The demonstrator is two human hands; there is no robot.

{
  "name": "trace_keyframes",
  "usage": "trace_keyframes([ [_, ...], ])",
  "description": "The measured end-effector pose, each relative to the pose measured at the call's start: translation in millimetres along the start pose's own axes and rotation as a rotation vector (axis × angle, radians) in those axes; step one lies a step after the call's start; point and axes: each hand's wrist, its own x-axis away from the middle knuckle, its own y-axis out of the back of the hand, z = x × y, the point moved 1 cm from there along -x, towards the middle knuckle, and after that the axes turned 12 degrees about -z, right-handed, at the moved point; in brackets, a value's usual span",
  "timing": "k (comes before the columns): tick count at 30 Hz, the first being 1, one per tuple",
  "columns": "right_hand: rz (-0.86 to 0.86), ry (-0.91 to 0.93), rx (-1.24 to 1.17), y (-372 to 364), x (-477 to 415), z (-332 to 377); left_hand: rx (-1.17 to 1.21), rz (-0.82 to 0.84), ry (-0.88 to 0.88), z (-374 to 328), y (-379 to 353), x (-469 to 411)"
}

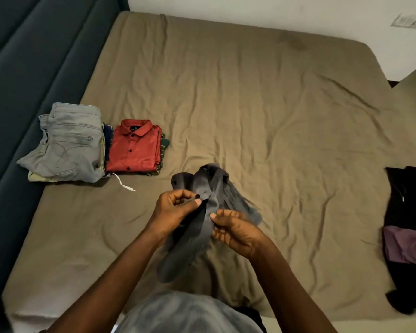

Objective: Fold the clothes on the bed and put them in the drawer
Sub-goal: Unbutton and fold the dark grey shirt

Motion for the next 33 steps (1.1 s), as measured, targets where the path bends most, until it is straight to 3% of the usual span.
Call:
trace_keyframes([
  [4,-0.074,0.108,-0.032,-9.1,2.6,-14.5,-0.469,-0.108,-0.357,8.8,3.4,16.9],
  [7,-0.141,0.220,-0.115,-14.3,4.5,-15.5,-0.529,-0.163,-0.495,8.1,2.6,29.1],
  [12,-0.228,0.384,-0.004,-19.6,11.0,-12.2,-0.389,-0.091,-0.421,0.2,-6.1,37.7],
  [17,-0.297,0.486,0.072,-16.5,15.2,-12.7,-0.247,-0.148,-0.293,0.7,-6.7,36.3],
  [23,-0.386,0.594,0.184,-16.9,16.7,-17.2,-0.497,-0.139,-0.403,0.0,-8.0,43.1],
  [27,-0.395,0.646,0.189,-17.3,21.0,-17.4,-0.438,-0.254,-0.333,-4.1,-10.0,44.8],
  [33,-0.441,0.705,0.220,-15.0,21.2,-21.4,-0.374,-0.168,-0.301,-7.6,-13.9,48.4],
])
